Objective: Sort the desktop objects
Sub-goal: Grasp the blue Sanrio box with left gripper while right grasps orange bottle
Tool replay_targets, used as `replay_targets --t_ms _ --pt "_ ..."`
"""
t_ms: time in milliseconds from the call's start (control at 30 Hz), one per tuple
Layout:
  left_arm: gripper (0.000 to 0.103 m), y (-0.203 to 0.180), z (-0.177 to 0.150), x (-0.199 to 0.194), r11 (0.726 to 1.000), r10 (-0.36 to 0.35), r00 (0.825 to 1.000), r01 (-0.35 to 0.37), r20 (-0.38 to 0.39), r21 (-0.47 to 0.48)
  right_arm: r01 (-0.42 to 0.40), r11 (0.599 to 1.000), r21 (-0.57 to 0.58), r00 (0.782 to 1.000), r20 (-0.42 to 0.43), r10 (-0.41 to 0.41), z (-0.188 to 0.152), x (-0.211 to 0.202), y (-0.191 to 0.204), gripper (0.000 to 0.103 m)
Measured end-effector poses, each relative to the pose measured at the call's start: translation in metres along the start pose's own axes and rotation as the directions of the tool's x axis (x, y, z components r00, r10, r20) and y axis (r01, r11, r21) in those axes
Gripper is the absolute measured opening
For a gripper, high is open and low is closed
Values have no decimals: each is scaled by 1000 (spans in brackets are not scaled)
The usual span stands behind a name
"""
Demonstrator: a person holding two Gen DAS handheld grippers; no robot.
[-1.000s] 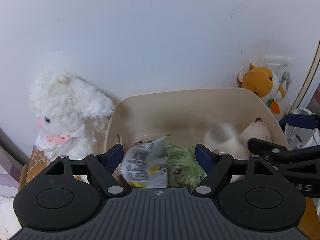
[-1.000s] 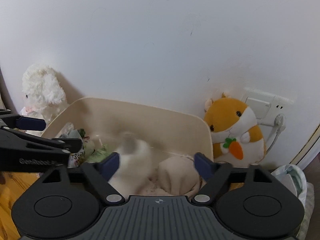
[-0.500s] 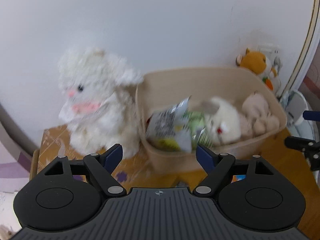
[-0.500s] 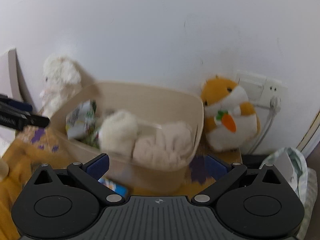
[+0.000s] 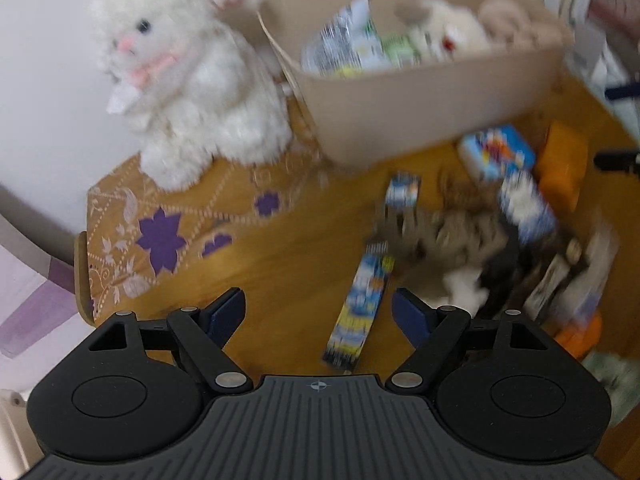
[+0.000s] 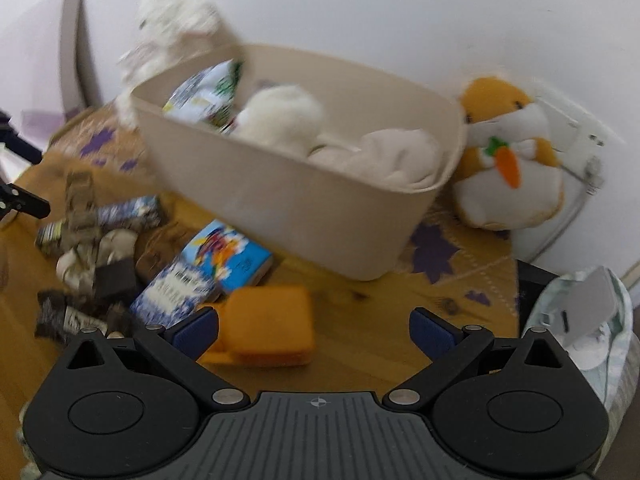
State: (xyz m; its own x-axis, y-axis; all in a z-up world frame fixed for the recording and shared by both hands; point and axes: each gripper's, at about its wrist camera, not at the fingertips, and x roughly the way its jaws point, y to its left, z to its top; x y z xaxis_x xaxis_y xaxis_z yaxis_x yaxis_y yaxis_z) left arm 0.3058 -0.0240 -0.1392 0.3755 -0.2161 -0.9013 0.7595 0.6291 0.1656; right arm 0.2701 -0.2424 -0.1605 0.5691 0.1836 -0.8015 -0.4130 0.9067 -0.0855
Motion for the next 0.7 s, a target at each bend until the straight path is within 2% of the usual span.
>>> replay_targets --t_ms 167,433,600,700 --pt "82 -3 -1 21 1000 -11 999 11 -42 16 -28 997 -68 999 -43 25 3 16 23 103" --pt "82 -12 8 51 998 -23 997 27 -71 64 -6 994 -113 996 -93 -4 8 39 42 103" --pt "79 -13 16 60 995 -51 999 52 -12 80 9 993 -115 996 -86 -19 8 48 44 103" --pt "70 -12 23 62 995 -81 997 81 5 64 17 995 -100 995 -93 -26 9 51 43 102"
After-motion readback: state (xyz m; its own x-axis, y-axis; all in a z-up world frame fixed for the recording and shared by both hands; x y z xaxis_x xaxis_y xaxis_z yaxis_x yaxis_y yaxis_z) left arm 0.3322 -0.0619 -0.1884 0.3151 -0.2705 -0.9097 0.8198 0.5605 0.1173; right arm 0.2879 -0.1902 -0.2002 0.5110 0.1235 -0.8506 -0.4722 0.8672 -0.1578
